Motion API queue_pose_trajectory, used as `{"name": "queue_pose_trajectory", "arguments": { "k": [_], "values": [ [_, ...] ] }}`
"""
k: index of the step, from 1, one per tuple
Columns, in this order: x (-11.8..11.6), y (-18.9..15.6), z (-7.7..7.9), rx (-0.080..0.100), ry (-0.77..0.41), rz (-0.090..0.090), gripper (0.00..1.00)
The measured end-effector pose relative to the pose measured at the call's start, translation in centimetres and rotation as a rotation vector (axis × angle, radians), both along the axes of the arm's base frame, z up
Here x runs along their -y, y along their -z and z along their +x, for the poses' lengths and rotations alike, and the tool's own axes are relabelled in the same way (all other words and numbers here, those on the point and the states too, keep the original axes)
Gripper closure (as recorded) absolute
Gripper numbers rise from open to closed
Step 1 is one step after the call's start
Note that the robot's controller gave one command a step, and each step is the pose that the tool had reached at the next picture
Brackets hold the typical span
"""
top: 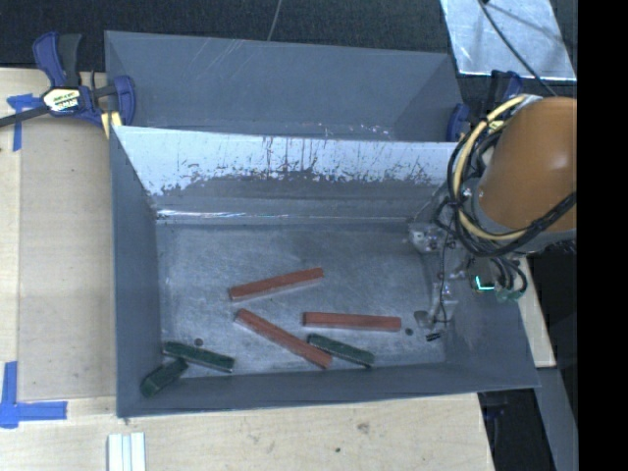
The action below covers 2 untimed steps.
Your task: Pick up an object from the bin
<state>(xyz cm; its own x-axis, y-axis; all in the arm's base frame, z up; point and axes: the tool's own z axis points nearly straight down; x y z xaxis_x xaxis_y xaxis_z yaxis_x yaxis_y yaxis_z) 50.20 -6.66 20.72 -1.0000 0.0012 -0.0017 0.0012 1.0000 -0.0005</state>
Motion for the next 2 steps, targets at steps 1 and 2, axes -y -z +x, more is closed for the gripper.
{"name": "queue_pose_trajectory", "arguments": {
  "k": [1,2],
  "values": [
    [0.0,-0.1,0.1,0.002,-0.001,0.0,0.0],
    [2.0,5.0,0.5,0.009,-0.015,-0.001,0.0]
  ]
}}
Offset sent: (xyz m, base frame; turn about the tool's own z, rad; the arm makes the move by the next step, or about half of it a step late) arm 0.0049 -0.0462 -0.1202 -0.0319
